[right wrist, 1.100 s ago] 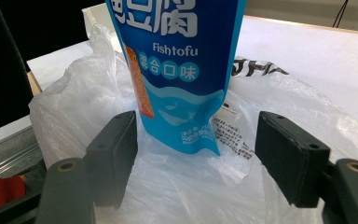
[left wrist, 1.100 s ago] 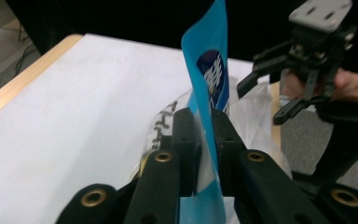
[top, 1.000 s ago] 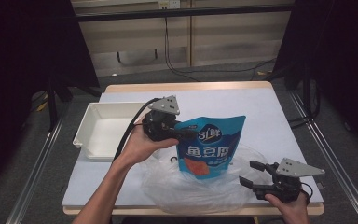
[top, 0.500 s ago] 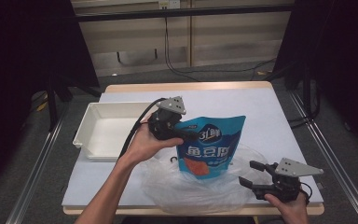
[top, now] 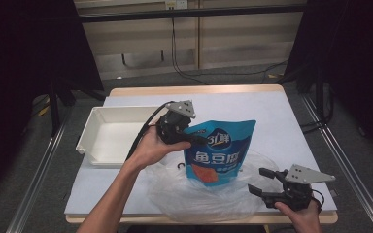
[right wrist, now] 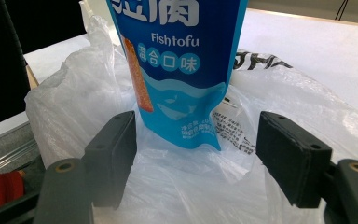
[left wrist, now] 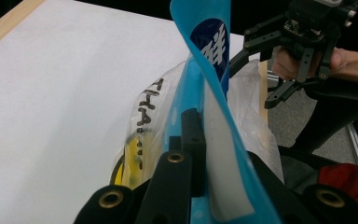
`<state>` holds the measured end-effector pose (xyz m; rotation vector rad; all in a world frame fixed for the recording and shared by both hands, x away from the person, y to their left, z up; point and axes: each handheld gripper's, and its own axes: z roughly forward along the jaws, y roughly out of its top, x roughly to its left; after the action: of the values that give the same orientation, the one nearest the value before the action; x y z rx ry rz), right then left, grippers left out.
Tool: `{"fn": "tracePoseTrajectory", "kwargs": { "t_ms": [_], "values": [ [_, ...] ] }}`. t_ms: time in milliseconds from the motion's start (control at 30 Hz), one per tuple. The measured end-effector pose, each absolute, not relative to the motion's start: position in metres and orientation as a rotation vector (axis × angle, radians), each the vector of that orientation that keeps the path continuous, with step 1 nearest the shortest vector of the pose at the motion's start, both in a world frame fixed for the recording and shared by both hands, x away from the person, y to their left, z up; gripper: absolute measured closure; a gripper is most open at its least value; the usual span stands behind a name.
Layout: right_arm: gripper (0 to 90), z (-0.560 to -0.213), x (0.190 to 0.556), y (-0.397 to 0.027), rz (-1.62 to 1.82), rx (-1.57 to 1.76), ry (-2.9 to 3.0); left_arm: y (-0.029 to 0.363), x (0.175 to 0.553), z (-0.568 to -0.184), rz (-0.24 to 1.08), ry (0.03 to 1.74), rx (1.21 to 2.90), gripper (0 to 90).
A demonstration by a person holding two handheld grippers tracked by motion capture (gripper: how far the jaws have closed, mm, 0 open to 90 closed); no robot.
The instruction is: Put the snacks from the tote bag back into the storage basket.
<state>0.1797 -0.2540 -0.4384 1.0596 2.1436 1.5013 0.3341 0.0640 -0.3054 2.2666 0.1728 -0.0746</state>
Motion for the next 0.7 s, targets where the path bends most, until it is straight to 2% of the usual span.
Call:
{"fn": "tracePoseTrajectory", "kwargs": {
  "t_ms": [700],
  "values": [
    [29.5,-0.4389,0.18,-0.2559,1.503,1.056,2.141,0.0571,0.3385,-0.3019,-0.095,0.194,2.248,90.0]
  ]
}}
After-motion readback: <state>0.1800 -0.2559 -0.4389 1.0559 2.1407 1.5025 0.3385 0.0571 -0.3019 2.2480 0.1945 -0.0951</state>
